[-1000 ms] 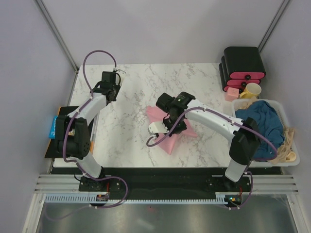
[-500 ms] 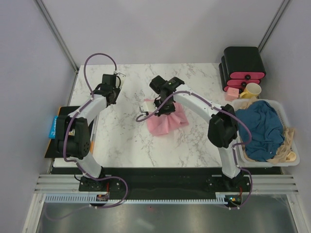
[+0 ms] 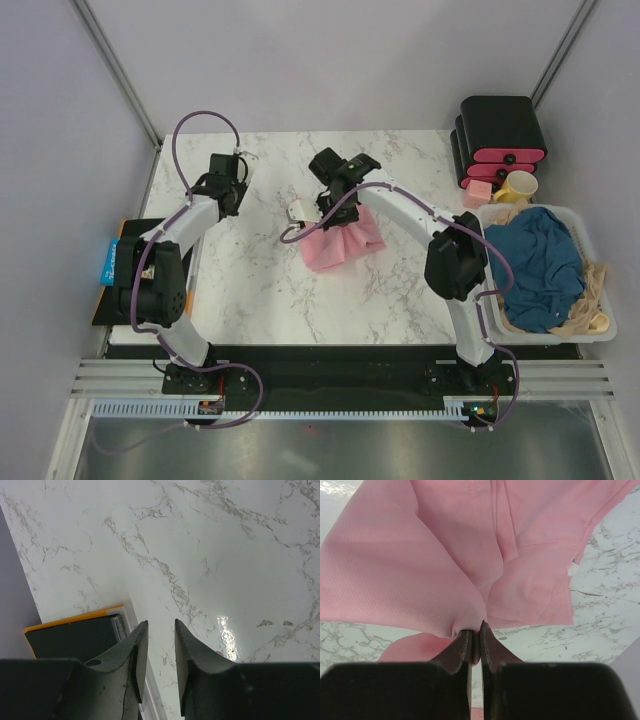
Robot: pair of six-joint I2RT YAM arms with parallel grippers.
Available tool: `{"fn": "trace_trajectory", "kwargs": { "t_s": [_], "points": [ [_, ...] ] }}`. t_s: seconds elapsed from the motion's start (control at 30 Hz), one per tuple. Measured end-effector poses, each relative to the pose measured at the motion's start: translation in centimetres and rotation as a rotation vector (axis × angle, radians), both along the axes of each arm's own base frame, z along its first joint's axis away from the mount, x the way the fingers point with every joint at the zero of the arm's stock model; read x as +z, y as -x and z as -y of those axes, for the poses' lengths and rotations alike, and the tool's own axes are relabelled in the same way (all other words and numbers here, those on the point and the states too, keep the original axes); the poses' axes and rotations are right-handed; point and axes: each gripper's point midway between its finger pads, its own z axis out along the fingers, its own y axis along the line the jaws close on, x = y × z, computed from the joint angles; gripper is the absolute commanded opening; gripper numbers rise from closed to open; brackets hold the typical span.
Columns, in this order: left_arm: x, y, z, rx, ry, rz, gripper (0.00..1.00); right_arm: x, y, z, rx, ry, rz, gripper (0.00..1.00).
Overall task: Fold and stack the t-shirts
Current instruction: Fold the long partially folded tshirt into a neat square
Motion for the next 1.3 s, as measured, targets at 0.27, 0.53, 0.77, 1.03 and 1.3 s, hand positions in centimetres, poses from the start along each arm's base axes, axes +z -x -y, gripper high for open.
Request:
{"fn": "trace_trajectory", "kwargs": {
  "t_s": [0.27, 0.53, 0.77, 1.03, 1.3],
  "points": [
    [-0.2, 0.1, 0.2, -0.009, 0.008, -0.009, 0.35, 1.2, -2.3, -0.3, -0.028, -0.046, 0.074, 0.0],
    [-0.4, 0.1, 0.2, -0.011, 0.01, -0.015, 0.35, 3.5, -2.6, -0.2, -0.03, -0.079, 0.125, 0.0],
    [-0.6, 0.4, 0.2, -0.012, 0.008, -0.031, 0.35, 7.1, 2.4, 3.0, 0.006, -0.069, 0.084, 0.0],
    [1.6, -0.7, 0.4, -0.013, 0.014, 0.005, 0.35, 1.1, 11.5, 9.0, 0.056, 0.132, -0.165, 0.0],
    [2.7, -1.2, 0.5, -0.015, 0.018, 0.024, 0.35, -0.3, 17.2, 10.1, 0.137, 0.185, -0.245, 0.0]
  ]
}}
